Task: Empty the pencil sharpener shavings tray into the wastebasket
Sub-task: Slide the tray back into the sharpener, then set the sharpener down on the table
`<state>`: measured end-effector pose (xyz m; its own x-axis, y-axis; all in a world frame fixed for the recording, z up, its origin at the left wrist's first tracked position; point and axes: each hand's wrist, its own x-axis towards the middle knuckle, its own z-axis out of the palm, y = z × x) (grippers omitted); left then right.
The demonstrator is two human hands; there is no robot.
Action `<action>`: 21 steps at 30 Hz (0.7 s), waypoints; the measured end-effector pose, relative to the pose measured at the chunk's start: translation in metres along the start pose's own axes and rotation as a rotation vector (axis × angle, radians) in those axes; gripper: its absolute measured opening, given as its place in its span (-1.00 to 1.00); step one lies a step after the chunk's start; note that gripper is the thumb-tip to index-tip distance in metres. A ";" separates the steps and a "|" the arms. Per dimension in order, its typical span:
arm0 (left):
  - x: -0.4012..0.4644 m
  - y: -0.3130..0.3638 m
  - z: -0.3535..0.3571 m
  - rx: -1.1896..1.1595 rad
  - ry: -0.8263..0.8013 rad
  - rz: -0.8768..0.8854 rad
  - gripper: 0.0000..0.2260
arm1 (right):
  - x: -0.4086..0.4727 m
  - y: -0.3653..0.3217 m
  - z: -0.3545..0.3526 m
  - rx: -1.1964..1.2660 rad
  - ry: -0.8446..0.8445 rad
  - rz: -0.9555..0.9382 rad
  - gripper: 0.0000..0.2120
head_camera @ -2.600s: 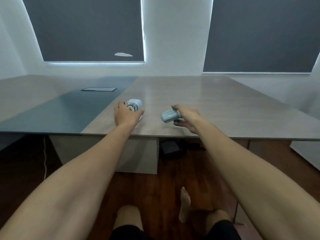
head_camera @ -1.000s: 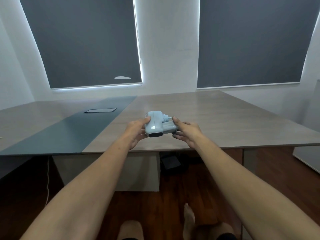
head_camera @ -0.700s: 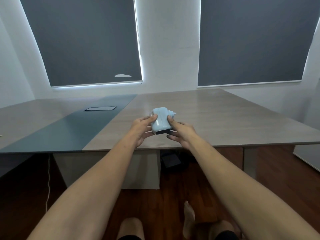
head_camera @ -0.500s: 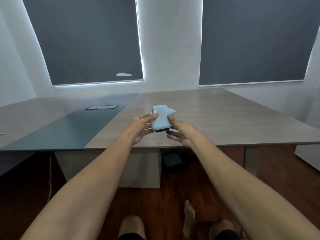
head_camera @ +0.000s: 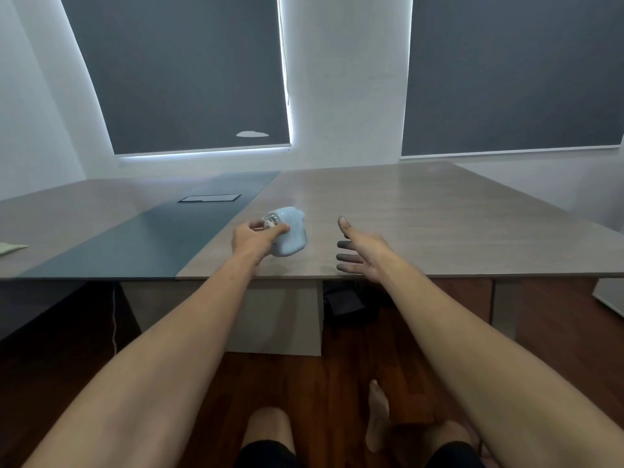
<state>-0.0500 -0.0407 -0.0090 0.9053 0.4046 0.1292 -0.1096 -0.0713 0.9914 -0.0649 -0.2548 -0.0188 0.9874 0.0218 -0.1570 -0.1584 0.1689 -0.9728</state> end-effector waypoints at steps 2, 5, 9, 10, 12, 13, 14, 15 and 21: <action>0.003 -0.003 -0.005 0.098 0.117 0.034 -0.54 | 0.003 0.001 -0.002 -0.003 0.026 -0.003 -0.37; 0.006 -0.009 -0.014 0.196 0.248 0.065 -0.49 | 0.008 0.003 -0.005 -0.005 0.054 -0.017 -0.50; 0.019 -0.022 -0.025 0.289 0.334 0.076 -0.44 | 0.017 0.006 -0.009 -0.007 0.077 -0.047 -0.58; 0.022 -0.026 -0.026 0.310 0.342 0.075 -0.44 | 0.018 0.007 -0.011 -0.001 0.085 -0.051 -0.59; 0.023 -0.030 -0.026 0.345 0.357 0.077 -0.43 | 0.022 0.006 -0.015 0.014 0.097 -0.058 -0.60; 0.024 -0.032 -0.026 0.357 0.366 0.078 -0.42 | 0.023 0.006 -0.017 0.021 0.101 -0.062 -0.60; 0.023 -0.034 -0.026 0.367 0.372 0.079 -0.42 | 0.025 0.006 -0.019 0.025 0.105 -0.066 -0.60; 0.023 -0.035 -0.025 0.376 0.373 0.074 -0.42 | 0.026 0.005 -0.020 0.025 0.111 -0.070 -0.59; 0.016 -0.030 -0.018 0.578 0.376 0.200 -0.15 | 0.032 0.000 -0.040 -0.326 0.303 -0.240 -0.65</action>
<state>-0.0394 -0.0156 -0.0360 0.6768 0.6127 0.4081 0.0706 -0.6059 0.7924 -0.0335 -0.2932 -0.0309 0.9578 -0.2753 0.0825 0.0319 -0.1832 -0.9826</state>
